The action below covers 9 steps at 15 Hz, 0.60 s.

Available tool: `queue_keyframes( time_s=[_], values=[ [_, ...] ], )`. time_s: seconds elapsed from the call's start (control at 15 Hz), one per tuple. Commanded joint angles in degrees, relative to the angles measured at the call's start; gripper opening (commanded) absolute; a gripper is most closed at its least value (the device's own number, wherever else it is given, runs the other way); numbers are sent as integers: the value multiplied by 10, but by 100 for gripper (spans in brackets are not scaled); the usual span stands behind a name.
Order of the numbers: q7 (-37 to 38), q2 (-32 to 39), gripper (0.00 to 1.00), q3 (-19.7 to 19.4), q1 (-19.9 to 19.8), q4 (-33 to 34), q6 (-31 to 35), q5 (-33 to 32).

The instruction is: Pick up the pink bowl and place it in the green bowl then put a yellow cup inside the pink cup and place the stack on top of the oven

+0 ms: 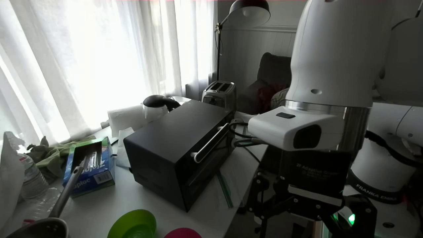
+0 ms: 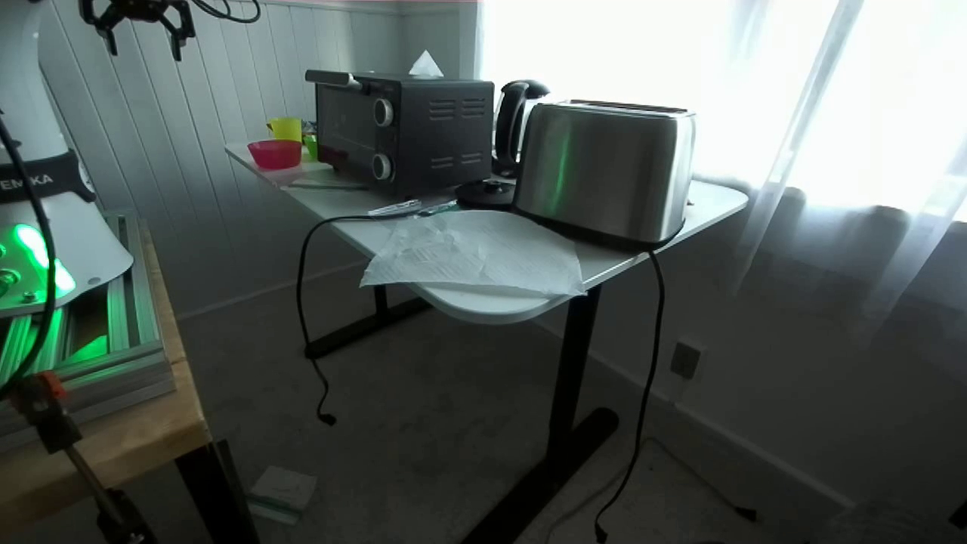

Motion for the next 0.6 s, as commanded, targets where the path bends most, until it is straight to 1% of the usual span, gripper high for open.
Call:
queue_keyframes(
  time_s=[0.0, 0.2, 0.4, 0.53],
  values=[
    [0, 0, 100, 1, -1, 1, -2, 0],
    [-1, 0, 100, 1, -1, 1, -2, 0],
    [-18, 44, 100, 4, 11, 14, 67, 15],
    [0, 70, 100, 19, 0, 12, 136, -13]
  ],
)
